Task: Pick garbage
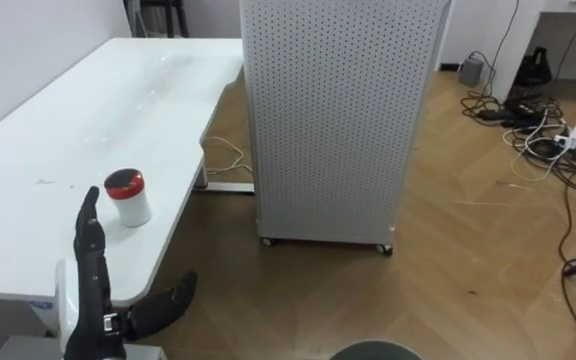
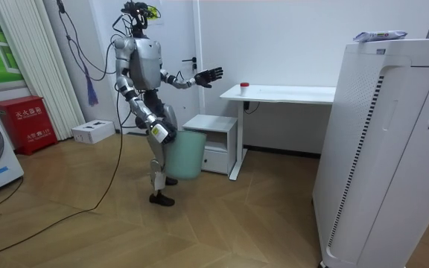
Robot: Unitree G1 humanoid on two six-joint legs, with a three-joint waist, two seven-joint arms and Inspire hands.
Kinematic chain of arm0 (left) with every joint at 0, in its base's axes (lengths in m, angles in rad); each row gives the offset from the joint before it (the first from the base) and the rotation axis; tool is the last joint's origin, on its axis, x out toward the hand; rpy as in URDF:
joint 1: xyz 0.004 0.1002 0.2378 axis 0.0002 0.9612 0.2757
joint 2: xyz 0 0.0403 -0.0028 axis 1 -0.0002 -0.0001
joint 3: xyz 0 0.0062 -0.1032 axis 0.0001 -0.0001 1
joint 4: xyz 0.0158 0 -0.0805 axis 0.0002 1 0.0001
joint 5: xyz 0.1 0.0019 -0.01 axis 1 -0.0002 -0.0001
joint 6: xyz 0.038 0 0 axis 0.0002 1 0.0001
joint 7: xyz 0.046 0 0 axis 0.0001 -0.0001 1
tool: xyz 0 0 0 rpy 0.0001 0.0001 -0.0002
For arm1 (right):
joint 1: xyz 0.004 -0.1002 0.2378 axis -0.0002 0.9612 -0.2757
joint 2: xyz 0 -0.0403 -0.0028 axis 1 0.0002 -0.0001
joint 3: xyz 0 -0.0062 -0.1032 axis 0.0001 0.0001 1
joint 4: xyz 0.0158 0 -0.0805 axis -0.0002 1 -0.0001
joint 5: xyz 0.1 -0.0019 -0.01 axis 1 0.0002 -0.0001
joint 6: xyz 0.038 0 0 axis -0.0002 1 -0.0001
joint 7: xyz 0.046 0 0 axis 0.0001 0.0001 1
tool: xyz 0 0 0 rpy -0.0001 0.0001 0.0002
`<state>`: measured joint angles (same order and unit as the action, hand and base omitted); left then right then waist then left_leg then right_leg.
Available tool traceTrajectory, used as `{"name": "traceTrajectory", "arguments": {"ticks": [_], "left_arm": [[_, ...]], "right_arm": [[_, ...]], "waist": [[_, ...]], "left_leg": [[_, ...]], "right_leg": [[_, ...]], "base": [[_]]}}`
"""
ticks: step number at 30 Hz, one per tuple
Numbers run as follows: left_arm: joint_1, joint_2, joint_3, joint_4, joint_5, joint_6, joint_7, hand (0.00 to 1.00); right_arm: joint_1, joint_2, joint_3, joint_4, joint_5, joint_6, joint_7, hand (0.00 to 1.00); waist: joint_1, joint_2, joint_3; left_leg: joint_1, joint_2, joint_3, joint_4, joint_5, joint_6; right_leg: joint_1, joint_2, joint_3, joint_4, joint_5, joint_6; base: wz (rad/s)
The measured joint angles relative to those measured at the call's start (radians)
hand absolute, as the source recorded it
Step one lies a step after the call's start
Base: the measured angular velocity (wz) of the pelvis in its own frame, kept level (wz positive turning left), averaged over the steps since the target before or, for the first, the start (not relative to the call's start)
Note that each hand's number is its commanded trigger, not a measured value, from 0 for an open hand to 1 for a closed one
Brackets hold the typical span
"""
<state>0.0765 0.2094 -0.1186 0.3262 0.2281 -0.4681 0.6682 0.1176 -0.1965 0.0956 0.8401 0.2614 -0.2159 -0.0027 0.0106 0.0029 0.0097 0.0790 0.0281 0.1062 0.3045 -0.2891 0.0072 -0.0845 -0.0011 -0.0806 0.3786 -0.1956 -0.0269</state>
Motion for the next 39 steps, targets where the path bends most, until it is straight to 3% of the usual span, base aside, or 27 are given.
{"name": "traceTrajectory", "arguments": {"ticks": [5,6,10,12,14,15,17,18,19,20,21,22,23,24,25,26,27,28,29,31,33,34,35,37,38,39], "left_arm": [[0.0,0.0,0.027,0.011,-0.002,0.001,-0.003,0.0],[0.0,0.0,0.034,0.011,-0.002,0.001,-0.003,0.0],[0.003,0.001,0.057,0.01,0.0,0.001,0.002,0.0],[0.003,0.001,0.066,0.012,-0.007,0.001,0.003,0.0],[0.004,0.002,0.074,0.025,-0.031,0.001,0.009,0.0],[0.007,0.001,0.076,0.038,-0.041,0.001,0.012,0.0],[0.004,-0.007,0.073,0.038,-0.043,-0.001,0.012,0.0],[0.004,-0.007,0.074,0.038,-0.055,-0.001,0.012,0.0],[0.004,-0.007,0.08,0.038,-0.074,-0.005,0.02,0.0],[0.004,-0.007,0.085,0.038,-0.08,-0.005,0.025,0.0],[0.005,-0.008,0.097,0.038,-0.08,-0.007,0.031,0.0],[0.006,-0.008,0.111,0.038,-0.08,-0.009,0.037,0.0],[0.006,-0.009,0.116,0.038,-0.08,-0.011,0.039,0.0],[0.006,-0.008,0.121,0.034,-0.08,-0.013,0.042,0.0],[0.006,-0.008,0.116,0.033,-0.08,-0.013,0.043,0.0],[0.008,-0.008,0.112,0.033,-0.08,-0.013,0.042,0.0],[0.01,-0.01,0.106,0.032,-0.08,-0.013,0.041,0.0],[0.009,-0.01,0.106,0.032,-0.08,-0.013,0.04,0.0],[0.009,-0.01,0.107,0.032,-0.08,-0.013,0.04,0.0],[0.005,-0.009,0.105,0.026,-0.082,-0.014,0.036,0.0],[-0.001,-0.01,0.102,0.027,-0.089,-0.014,0.034,0.0],[-0.007,-0.008,0.103,0.027,-0.088,-0.014,0.035,0.0],[-0.011,-0.008,0.104,0.027,-0.088,-0.015,0.035,0.0],[-0.021,-0.008,0.103,0.027,-0.08,-0.016,0.038,0.0],[-0.021,-0.008,0.103,0.027,-0.08,-0.015,0.038,0.0],[-0.022,-0.008,0.103,0.027,-0.079,-0.016,0.04,0.0]], "right_arm": [[-0.002,0.005,0.0,0.0,0.004,0.0,0.008,1.0],[-0.002,0.005,0.0,0.0,0.004,0.0,0.006,1.0],[-0.003,0.005,0.002,0.001,-0.023,0.0,0.004,1.0],[0.002,0.001,0.001,0.006,-0.025,0.0,0.003,1.0],[0.002,0.001,0.003,0.006,-0.025,0.0,0.0,1.0],[0.003,0.0,0.0,0.007,-0.024,0.0,-0.001,1.0],[0.004,-0.003,-0.004,0.007,-0.013,0.0,-0.011,1.0],[0.004,-0.002,-0.003,0.008,-0.008,0.0,-0.023,1.0],[0.002,0.0,0.0,0.008,-0.007,0.0,-0.03,1.0],[0.003,0.001,0.002,0.008,-0.007,0.0,-0.031,1.0],[0.004,0.0,0.007,0.01,-0.007,0.0,-0.031,1.0],[0.006,0.0,0.013,0.011,-0.007,0.0,-0.029,1.0],[0.007,0.0,0.014,0.011,-0.007,0.0,-0.029,1.0],[0.007,0.0,0.013,0.011,-0.005,0.0,-0.03,1.0],[0.007,-0.004,0.012,0.011,0.005,0.0,-0.03,1.0],[0.007,-0.006,0.012,0.011,0.009,0.0,-0.03,1.0],[0.007,-0.01,0.013,0.011,0.011,0.0,-0.032,1.0],[0.008,-0.008,0.013,0.011,0.011,0.0,-0.037,1.0],[0.008,-0.008,0.013,0.011,0.011,0.0,-0.038,1.0],[0.003,-0.013,0.013,0.005,0.014,0.0,-0.038,1.0],[0.003,-0.014,0.02,0.004,0.022,0.0,-0.039,1.0],[0.001,-0.014,0.025,0.004,0.026,0.0,-0.039,1.0],[0.0,-0.014,0.028,0.004,0.026,0.0,-0.039,1.0],[-0.003,-0.014,0.03,0.004,0.025,0.0,-0.04,1.0],[-0.003,-0.014,0.03,0.004,0.025,0.0,-0.04,1.0],[-0.006,-0.014,0.03,0.004,0.025,0.0,-0.037,1.0]], "waist": [[0.0,-0.015,0.0087],[0.001,-0.018,0.0116],[0.022,-0.036,0.0061],[0.018,-0.038,0.0065],[0.021,-0.034,0.0104],[0.018,-0.036,0.0116],[0.011,-0.042,0.0137],[0.022,-0.042,0.0128],[0.03,-0.037,0.0117],[0.029,-0.034,0.0113],[0.03,-0.028,0.0107],[0.028,-0.025,0.0081],[0.028,-0.021,0.0045],[0.026,-0.023,-0.004],[0.026,-0.033,-0.0086],[0.027,-0.036,-0.0072],[0.03,-0.039,-0.0041],[0.03,-0.047,-0.0004],[0.029,-0.053,-0.0021],[0.039,-0.065,-0.0025],[0.049,-0.066,-0.002],[0.052,-0.068,-0.001],[0.052,-0.069,-0.0004],[0.05,-0.066,0.0002],[0.05,-0.062,0.0002],[0.052,-0.05,0.0052]], "left_leg": [[0.003,0.006,0.0,0.002,-0.002,0.0],[-0.001,0.012,0.0,0.018,-0.019,-0.002],[-0.048,0.037,0.006,0.148,-0.073,-0.025],[-0.088,0.055,0.016,0.254,-0.067,-0.033],[-0.159,0.073,0.022,0.403,-0.022,-0.039],[-0.225,0.059,-0.001,0.467,-0.006,-0.035],[-0.32,0.028,-0.011,0.405,-0.011,-0.023],[-0.372,0.01,-0.009,0.325,0.008,-0.039],[-0.409,0.0,-0.008,0.216,0.06,-0.044],[-0.419,-0.006,-0.016,0.152,0.09,-0.043],[-0.425,-0.005,-0.026,0.049,0.147,-0.031],[-0.425,0.001,-0.026,0.007,0.208,-0.02],[-0.42,0.002,-0.022,0.007,0.24,-0.015],[-0.414,-0.006,-0.007,0.008,0.284,0.003],[-0.414,-0.019,0.005,0.023,0.294,0.016],[-0.414,-0.028,0.005,0.038,0.295,0.017],[-0.411,-0.041,0.002,0.075,0.304,0.042],[-0.409,-0.057,0.007,0.111,0.265,0.063],[-0.407,-0.064,0.015,0.126,0.248,0.067],[-0.404,-0.087,0.039,0.18,0.174,0.085],[-0.393,-0.096,0.053,0.22,0.121,0.096],[-0.382,-0.104,0.057,0.239,0.095,0.104],[-0.376,-0.109,0.057,0.248,0.083,0.108],[-0.344,-0.115,0.048,0.262,0.037,0.122],[-0.333,-0.114,0.042,0.26,0.029,0.123],[-0.312,-0.109,0.017,0.252,0.016,0.123]], "right_leg": [[-0.005,-0.008,-0.032,0.006,-0.007,-0.008],[-0.009,-0.006,-0.036,0.02,-0.02,-0.01],[-0.036,0.014,-0.035,0.096,-0.079,-0.035],[-0.026,0.021,-0.03,0.097,-0.087,-0.042],[0.004,0.026,-0.02,0.086,-0.089,-0.054],[0.017,0.026,0.0,0.084,-0.093,-0.065],[0.016,0.025,0.017,0.086,-0.103,-0.069],[0.017,0.023,0.031,0.087,-0.109,-0.069],[0.024,0.023,0.036,0.087,-0.117,-0.07],[0.031,0.023,0.035,0.087,-0.124,-0.067],[0.043,0.023,0.027,0.092,-0.143,-0.067],[0.061,0.019,0.02,0.097,-0.167,-0.056],[0.07,0.015,0.015,0.099,-0.18,-0.048],[0.075,-0.005,0.003,0.108,-0.205,-0.024],[0.084,-0.029,-0.013,0.108,-0.219,-0.007],[0.093,-0.042,-0.025,0.105,-0.224,0.001],[0.114,-0.062,-0.047,0.099,-0.235,0.02],[0.142,-0.083,-0.069,0.09,-0.245,0.036],[0.152,-0.094,-0.072,0.084,-0.251,0.043],[0.177,-0.14,-0.098,0.095,-0.273,0.073],[0.175,-0.173,-0.126,0.171,-0.276,0.082],[0.152,-0.197,-0.131,0.262,-0.263,0.103],[0.14,-0.208,-0.133,0.308,-0.25,0.108],[0.092,-0.226,-0.123,0.462,-0.153,0.108],[0.081,-0.224,-0.117,0.492,-0.12,0.106],[0.06,-0.213,-0.116,0.525,-0.116,0.101]], "base": [[-0.02],[0.0],[-0.02],[0.15],[0.08],[0.38],[0.3],[-0.14],[-0.18],[-0.15],[-0.13],[-0.17],[-0.13],[-0.08],[-0.08],[-0.13],[-0.13],[-0.1],[-0.1],[-0.16],[-0.08],[0.04],[0.22],[0.25],[0.14],[0.18]]}}
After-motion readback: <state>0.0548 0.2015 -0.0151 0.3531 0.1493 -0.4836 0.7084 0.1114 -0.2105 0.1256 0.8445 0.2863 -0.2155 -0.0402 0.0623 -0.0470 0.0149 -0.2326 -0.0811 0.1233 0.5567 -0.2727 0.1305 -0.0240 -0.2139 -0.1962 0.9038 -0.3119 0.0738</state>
